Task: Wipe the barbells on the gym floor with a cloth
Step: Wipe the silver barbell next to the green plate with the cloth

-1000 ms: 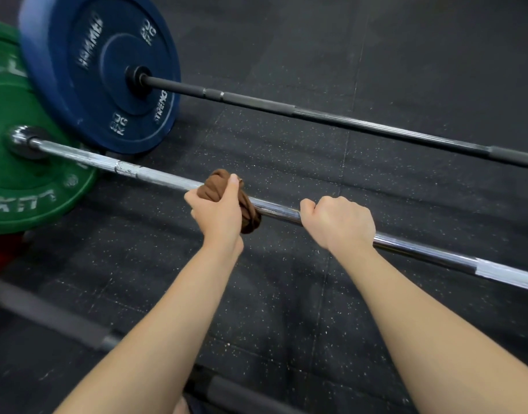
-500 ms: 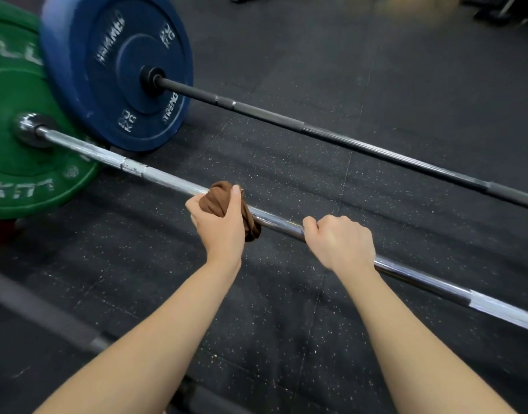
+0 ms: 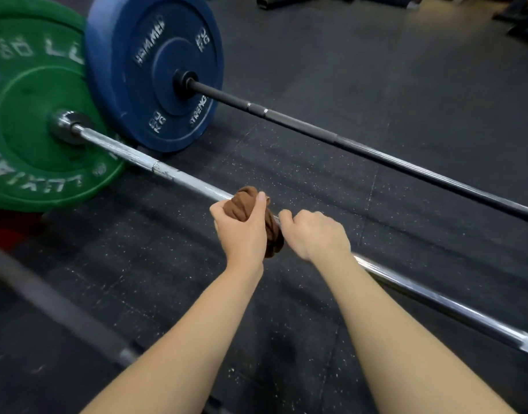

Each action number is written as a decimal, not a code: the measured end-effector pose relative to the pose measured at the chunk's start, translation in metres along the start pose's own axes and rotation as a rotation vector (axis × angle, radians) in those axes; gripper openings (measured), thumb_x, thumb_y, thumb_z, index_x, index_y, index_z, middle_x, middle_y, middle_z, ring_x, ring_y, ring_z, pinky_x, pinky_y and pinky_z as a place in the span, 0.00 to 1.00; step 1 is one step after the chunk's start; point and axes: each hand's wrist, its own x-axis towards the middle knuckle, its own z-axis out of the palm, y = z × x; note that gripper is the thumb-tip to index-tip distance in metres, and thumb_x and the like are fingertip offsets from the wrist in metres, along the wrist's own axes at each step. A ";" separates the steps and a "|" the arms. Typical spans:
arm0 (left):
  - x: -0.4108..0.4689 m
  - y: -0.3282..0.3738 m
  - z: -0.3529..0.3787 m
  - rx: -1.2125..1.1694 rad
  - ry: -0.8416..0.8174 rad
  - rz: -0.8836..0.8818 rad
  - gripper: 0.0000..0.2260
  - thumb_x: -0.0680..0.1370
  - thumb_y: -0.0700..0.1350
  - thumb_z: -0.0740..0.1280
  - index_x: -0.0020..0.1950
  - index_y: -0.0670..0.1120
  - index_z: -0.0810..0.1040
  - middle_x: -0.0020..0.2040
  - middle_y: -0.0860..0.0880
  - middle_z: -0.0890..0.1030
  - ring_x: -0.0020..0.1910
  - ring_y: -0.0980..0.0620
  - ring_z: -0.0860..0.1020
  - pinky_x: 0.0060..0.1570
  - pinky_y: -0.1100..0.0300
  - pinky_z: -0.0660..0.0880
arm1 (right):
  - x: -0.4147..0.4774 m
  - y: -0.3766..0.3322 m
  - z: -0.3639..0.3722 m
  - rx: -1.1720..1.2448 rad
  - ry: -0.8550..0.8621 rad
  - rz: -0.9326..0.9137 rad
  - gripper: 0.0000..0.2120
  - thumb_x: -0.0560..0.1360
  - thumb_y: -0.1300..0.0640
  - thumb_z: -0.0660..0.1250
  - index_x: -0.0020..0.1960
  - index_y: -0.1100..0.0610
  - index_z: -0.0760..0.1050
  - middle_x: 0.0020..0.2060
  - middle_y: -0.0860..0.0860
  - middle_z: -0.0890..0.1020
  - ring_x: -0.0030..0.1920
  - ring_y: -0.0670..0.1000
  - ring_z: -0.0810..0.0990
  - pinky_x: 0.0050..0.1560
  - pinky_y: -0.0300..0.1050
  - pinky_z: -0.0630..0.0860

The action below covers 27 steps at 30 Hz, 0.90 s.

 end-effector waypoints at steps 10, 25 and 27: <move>0.022 0.014 -0.013 0.009 0.089 0.068 0.21 0.75 0.54 0.77 0.58 0.56 0.65 0.60 0.50 0.72 0.51 0.59 0.78 0.44 0.67 0.74 | -0.011 -0.008 0.004 0.001 0.143 -0.007 0.10 0.80 0.62 0.48 0.48 0.48 0.61 0.39 0.53 0.77 0.39 0.60 0.77 0.42 0.50 0.76; 0.060 0.033 -0.028 -0.072 0.212 -0.041 0.28 0.74 0.50 0.79 0.64 0.51 0.64 0.65 0.47 0.73 0.52 0.56 0.79 0.44 0.64 0.74 | -0.006 0.000 0.008 -0.219 0.120 -0.157 0.17 0.75 0.68 0.52 0.59 0.53 0.68 0.35 0.52 0.72 0.32 0.55 0.71 0.33 0.47 0.68; 0.072 0.045 -0.027 0.011 0.183 -0.062 0.29 0.74 0.48 0.79 0.67 0.50 0.64 0.65 0.48 0.70 0.50 0.55 0.78 0.42 0.64 0.73 | -0.005 0.000 0.008 -0.205 0.122 -0.158 0.18 0.74 0.68 0.52 0.59 0.53 0.68 0.34 0.52 0.72 0.32 0.55 0.70 0.34 0.47 0.68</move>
